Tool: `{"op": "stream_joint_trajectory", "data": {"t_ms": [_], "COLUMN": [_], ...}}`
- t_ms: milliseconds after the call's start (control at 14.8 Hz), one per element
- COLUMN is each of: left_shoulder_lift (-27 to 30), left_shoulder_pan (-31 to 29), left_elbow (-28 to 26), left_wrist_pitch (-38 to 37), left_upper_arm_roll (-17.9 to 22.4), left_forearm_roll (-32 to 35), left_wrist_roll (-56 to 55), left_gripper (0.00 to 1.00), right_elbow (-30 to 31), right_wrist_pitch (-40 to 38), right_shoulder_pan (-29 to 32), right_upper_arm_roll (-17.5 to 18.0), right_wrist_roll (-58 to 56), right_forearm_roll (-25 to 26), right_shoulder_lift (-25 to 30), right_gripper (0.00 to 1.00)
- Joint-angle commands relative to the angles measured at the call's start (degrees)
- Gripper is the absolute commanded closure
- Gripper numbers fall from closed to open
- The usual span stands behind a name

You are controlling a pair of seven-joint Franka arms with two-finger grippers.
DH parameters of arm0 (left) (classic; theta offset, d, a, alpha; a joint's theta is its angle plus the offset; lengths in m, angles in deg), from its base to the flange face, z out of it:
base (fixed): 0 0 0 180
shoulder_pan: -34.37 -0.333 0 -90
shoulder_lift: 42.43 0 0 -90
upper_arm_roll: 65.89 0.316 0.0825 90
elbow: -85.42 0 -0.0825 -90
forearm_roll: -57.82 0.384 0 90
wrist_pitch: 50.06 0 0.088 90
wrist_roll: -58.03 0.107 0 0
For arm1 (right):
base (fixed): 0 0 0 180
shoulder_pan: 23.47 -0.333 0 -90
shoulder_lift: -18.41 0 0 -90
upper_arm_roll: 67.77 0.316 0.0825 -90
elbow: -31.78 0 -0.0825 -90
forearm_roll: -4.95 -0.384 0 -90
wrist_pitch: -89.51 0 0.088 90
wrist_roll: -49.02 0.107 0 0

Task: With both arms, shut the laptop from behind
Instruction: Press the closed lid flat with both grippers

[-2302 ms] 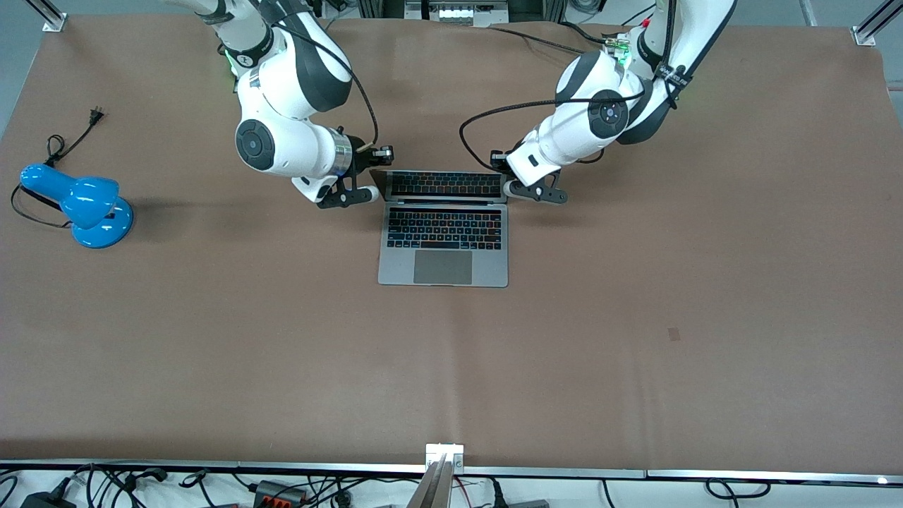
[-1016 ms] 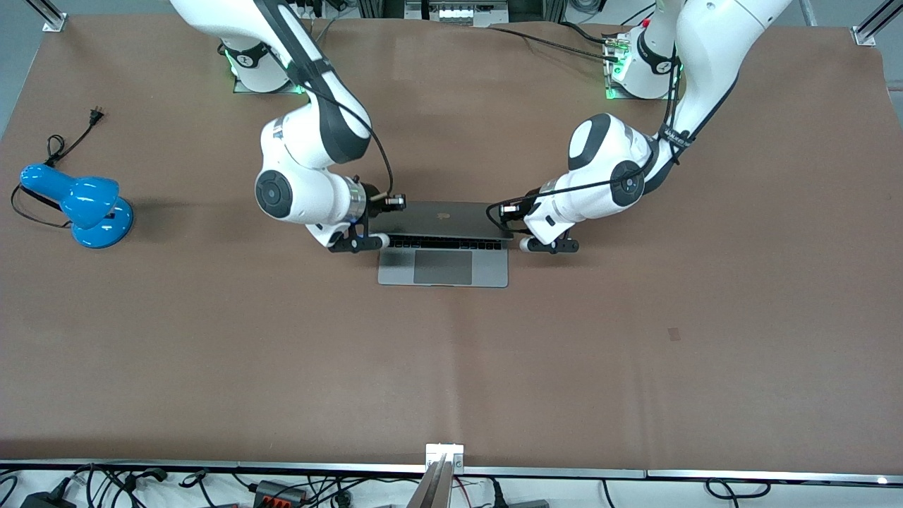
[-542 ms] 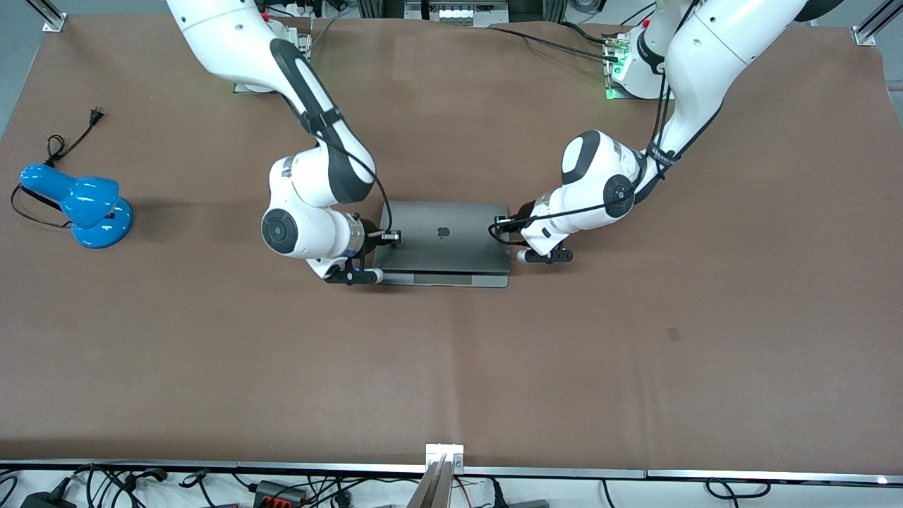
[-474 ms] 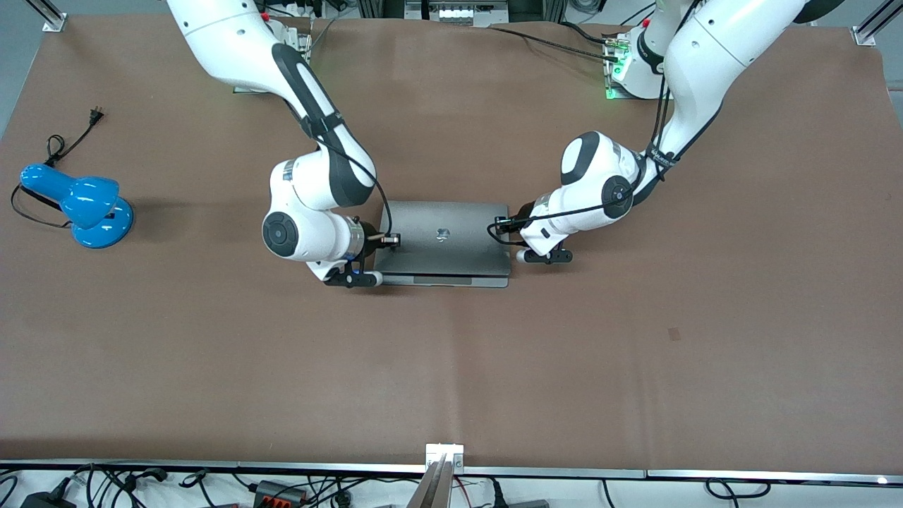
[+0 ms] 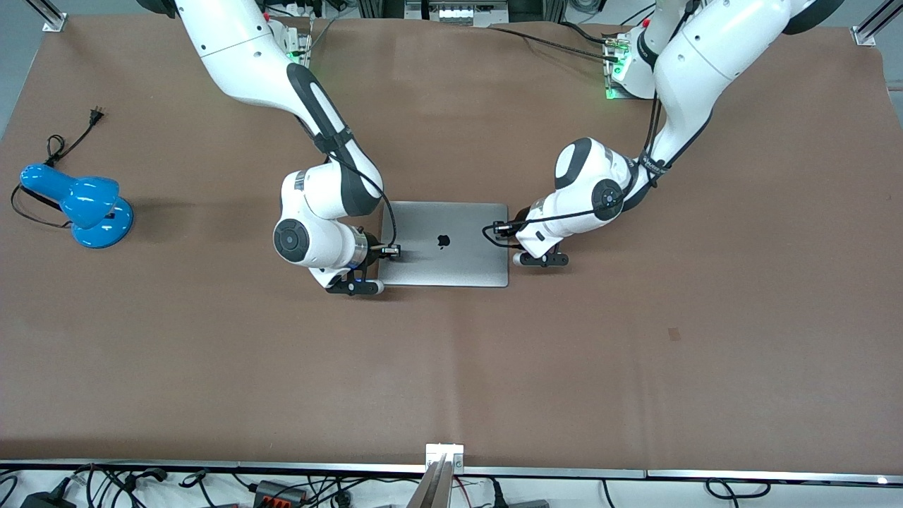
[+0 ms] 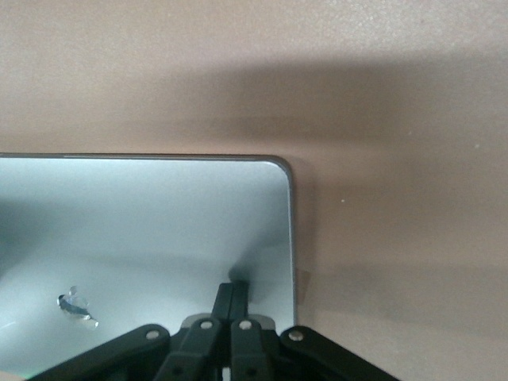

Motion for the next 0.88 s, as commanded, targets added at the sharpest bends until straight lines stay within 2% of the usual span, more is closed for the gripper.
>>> {"op": "stream_joint_trajectory", "data": {"t_ms": [0,474,609,812], "left_shoulder_lift": [-1.6,-1.1,0.5,3.8], "left_shoulder_pan": [0.6,0.4,0.0,-0.5], "left_elbow": [1.5,1.4,1.1,1.4], "left_wrist_pitch": [1.0,0.9,0.1,-5.0], "left_upper_arm_roll": [0.5,0.6,0.6,0.9], "left_forearm_roll": [1.8,2.4,2.4,2.5], "left_wrist_roll": [-1.2,-1.2,-1.2,-1.2], "left_gripper": [1.00,1.00,1.00,1.00], "right_elbow": [-1.4,-1.4,-1.3,-1.3], "right_wrist_pitch": [1.6,1.4,1.1,-1.5], "right_shoulder_pan": [-0.4,-0.4,-0.7,-0.7], "right_upper_arm_roll": [-0.1,-0.2,-1.2,-3.5], "right_wrist_roll": [0.5,0.4,0.4,0.3], "right_forearm_roll": [0.9,1.6,2.3,2.9], "right_shoulder_lift": [-1.8,-1.5,-1.0,2.4], "right_gripper": [1.00,1.00,1.00,1.00]}}
